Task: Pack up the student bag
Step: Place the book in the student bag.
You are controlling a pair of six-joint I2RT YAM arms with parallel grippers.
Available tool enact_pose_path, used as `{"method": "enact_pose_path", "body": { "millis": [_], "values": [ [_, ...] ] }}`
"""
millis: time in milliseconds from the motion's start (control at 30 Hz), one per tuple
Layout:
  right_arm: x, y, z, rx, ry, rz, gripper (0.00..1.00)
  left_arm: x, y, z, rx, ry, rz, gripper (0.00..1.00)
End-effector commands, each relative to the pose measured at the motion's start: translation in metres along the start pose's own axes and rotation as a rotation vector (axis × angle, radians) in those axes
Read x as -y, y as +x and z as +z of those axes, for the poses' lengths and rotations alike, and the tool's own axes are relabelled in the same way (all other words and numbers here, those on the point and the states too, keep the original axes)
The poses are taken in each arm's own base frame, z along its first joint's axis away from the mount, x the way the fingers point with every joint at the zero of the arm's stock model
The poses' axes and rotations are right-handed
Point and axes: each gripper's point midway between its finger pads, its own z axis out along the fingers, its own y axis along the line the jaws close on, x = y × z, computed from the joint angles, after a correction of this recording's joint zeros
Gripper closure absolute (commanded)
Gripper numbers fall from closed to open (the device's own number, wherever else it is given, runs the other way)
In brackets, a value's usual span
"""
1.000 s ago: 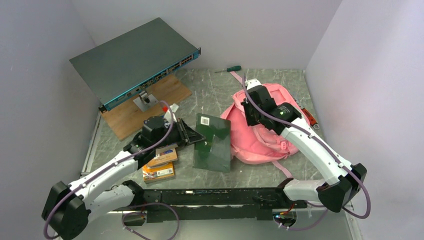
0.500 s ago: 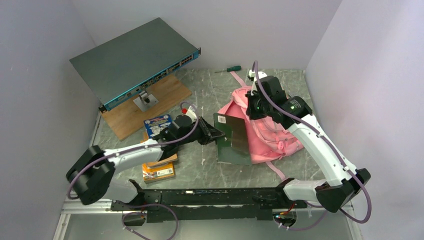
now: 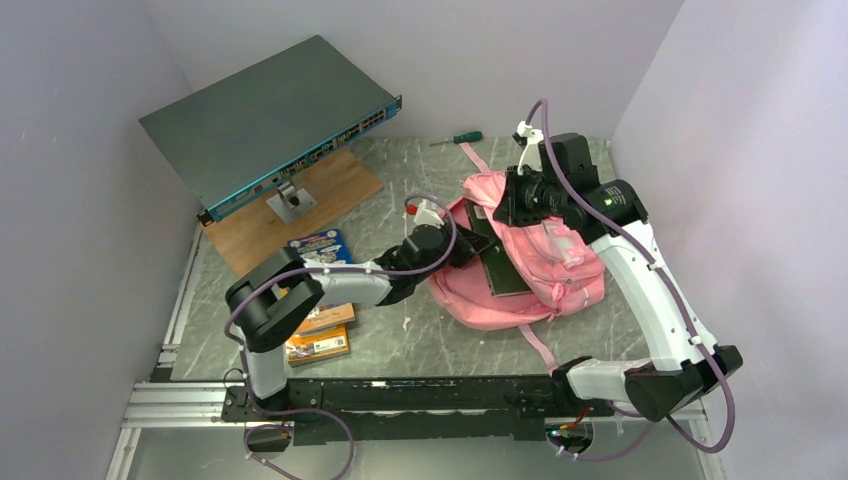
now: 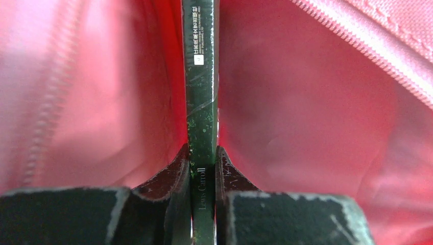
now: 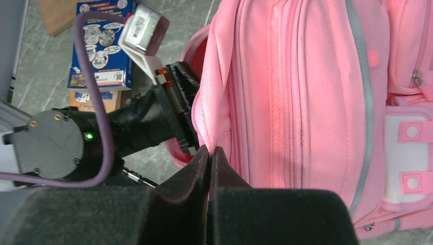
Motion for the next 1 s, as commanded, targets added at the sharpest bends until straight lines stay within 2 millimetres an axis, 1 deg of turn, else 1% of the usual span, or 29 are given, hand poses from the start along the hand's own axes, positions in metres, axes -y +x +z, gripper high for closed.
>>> {"method": "enact_pose_path", "body": {
  "millis": [0, 33, 67, 200, 267, 300, 367, 400, 467, 533, 600, 633, 700, 733, 767, 867, 967],
  "values": [
    [-0.031, -0.046, -0.031, 0.168, -0.149, -0.012, 1.0, 0.094, -0.024, 0.015, 0.138, 0.292, -0.049, 1.0],
    [-0.03, -0.046, -0.031, 0.169, -0.151, -0.008, 1.0, 0.098, -0.023, 0.02, 0.139, 0.29, -0.048, 1.0],
    [-0.03, -0.046, -0.031, 0.17, -0.155, -0.004, 1.0, 0.096, -0.02, 0.028, 0.137, 0.267, -0.049, 1.0],
    [-0.034, -0.049, -0.035, 0.177, -0.183, 0.016, 1.0, 0.067, -0.017, 0.056, 0.167, 0.177, -0.105, 1.0],
    [-0.034, -0.052, -0.037, 0.184, -0.188, 0.022, 1.0, 0.058, -0.017, 0.068, 0.183, 0.152, -0.123, 1.0],
    [-0.034, -0.053, -0.038, 0.185, -0.191, 0.025, 1.0, 0.057, -0.02, 0.073, 0.201, 0.149, -0.101, 1.0],
    [-0.035, -0.054, -0.04, 0.189, -0.205, 0.03, 1.0, 0.046, -0.024, 0.083, 0.235, 0.076, -0.045, 1.0],
    [-0.036, -0.055, -0.041, 0.19, -0.21, 0.031, 1.0, 0.047, -0.024, 0.087, 0.238, 0.065, -0.02, 1.0],
    [-0.036, -0.056, -0.042, 0.19, -0.213, 0.029, 1.0, 0.044, -0.024, 0.089, 0.251, 0.027, 0.051, 1.0],
    [-0.033, -0.056, -0.043, 0.192, -0.202, 0.027, 1.0, 0.034, -0.021, 0.084, 0.251, -0.045, 0.082, 1.0],
    [-0.031, -0.055, -0.043, 0.195, -0.202, 0.025, 1.0, 0.038, -0.018, 0.079, 0.246, -0.052, 0.13, 1.0],
    [-0.03, -0.054, -0.043, 0.195, -0.203, 0.026, 1.0, 0.039, -0.018, 0.075, 0.252, -0.081, 0.143, 1.0],
    [-0.029, -0.052, -0.041, 0.19, -0.211, 0.03, 1.0, 0.048, -0.019, 0.063, 0.282, -0.118, 0.149, 1.0],
    [-0.029, -0.052, -0.04, 0.188, -0.217, 0.031, 1.0, 0.056, -0.017, 0.058, 0.285, -0.111, 0.138, 1.0],
    [-0.029, -0.052, -0.04, 0.191, -0.222, 0.033, 1.0, 0.069, -0.015, 0.056, 0.27, -0.074, 0.122, 1.0],
    [-0.028, -0.054, -0.041, 0.189, -0.235, 0.036, 1.0, 0.095, -0.007, 0.059, 0.223, 0.024, 0.06, 1.0],
    [-0.027, -0.054, -0.04, 0.185, -0.251, 0.044, 1.0, 0.112, -0.006, 0.067, 0.231, 0.066, 0.096, 1.0]
  ]
}}
